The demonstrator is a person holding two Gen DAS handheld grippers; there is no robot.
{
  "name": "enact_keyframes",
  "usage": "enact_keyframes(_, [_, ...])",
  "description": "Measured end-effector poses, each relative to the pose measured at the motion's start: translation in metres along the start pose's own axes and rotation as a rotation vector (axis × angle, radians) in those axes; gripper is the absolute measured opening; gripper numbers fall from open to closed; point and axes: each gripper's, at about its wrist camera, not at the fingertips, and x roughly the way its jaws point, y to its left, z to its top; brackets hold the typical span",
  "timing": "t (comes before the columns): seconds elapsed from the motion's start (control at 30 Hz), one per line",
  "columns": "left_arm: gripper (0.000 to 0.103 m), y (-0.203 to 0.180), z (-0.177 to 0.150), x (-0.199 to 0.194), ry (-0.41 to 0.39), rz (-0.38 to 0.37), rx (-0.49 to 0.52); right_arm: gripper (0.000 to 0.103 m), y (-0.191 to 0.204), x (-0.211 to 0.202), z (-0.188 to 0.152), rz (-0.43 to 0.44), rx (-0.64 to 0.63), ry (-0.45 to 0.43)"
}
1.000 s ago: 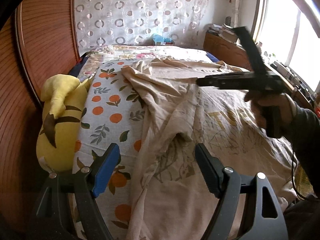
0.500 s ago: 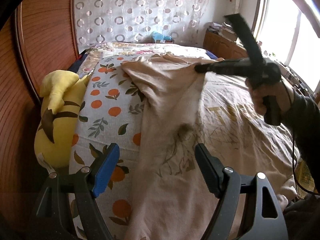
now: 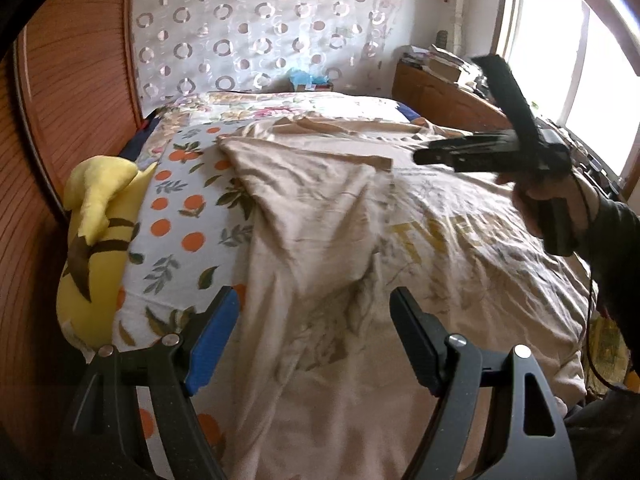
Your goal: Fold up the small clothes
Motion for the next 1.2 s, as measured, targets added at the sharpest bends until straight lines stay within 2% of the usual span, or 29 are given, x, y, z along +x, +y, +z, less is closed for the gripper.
enact_keyframes(0.13, [0.078,-0.013,0.003,0.003,-0.012,-0.027,0.024,0.047,-0.01,-0.03,-0.036,-0.047,-0.033,0.023])
enact_keyframes(0.27, [0.077,-0.026,0.007,0.003,-0.032,-0.068,0.039,0.047,-0.023,-0.057,-0.075,-0.055,-0.005,0.035])
enact_keyframes(0.43, [0.047,-0.04,0.011,0.008,-0.029,-0.115,0.067,0.047,-0.026,-0.09,-0.113,-0.081,0.033,0.042])
enact_keyframes(0.5, [0.033,-0.046,0.013,0.015,-0.002,-0.122,0.087,0.047,-0.027,-0.097,-0.126,-0.08,0.045,0.045])
enact_keyframes(0.77, [0.032,-0.044,0.024,0.048,0.081,-0.019,0.109,0.047,-0.034,-0.098,-0.134,-0.062,0.091,0.011])
enact_keyframes(1.03, [0.032,-0.043,0.028,0.065,0.122,0.022,0.145,0.047,-0.04,-0.095,-0.136,-0.058,0.106,0.008])
enact_keyframes(1.07, [0.029,-0.043,0.028,0.065,0.121,0.022,0.148,0.047,-0.04,-0.096,-0.136,-0.058,0.106,0.008])
enact_keyframes(1.1, [0.016,-0.043,0.027,0.065,0.115,0.036,0.158,0.047,-0.04,-0.096,-0.136,-0.059,0.105,0.008])
enact_keyframes(1.13, [0.011,-0.042,0.027,0.065,0.113,0.057,0.166,0.047,-0.04,-0.096,-0.136,-0.058,0.105,0.008])
enact_keyframes(1.2, [0.004,-0.04,0.028,0.064,0.11,0.038,0.156,0.047,-0.04,-0.096,-0.136,-0.057,0.106,0.008])
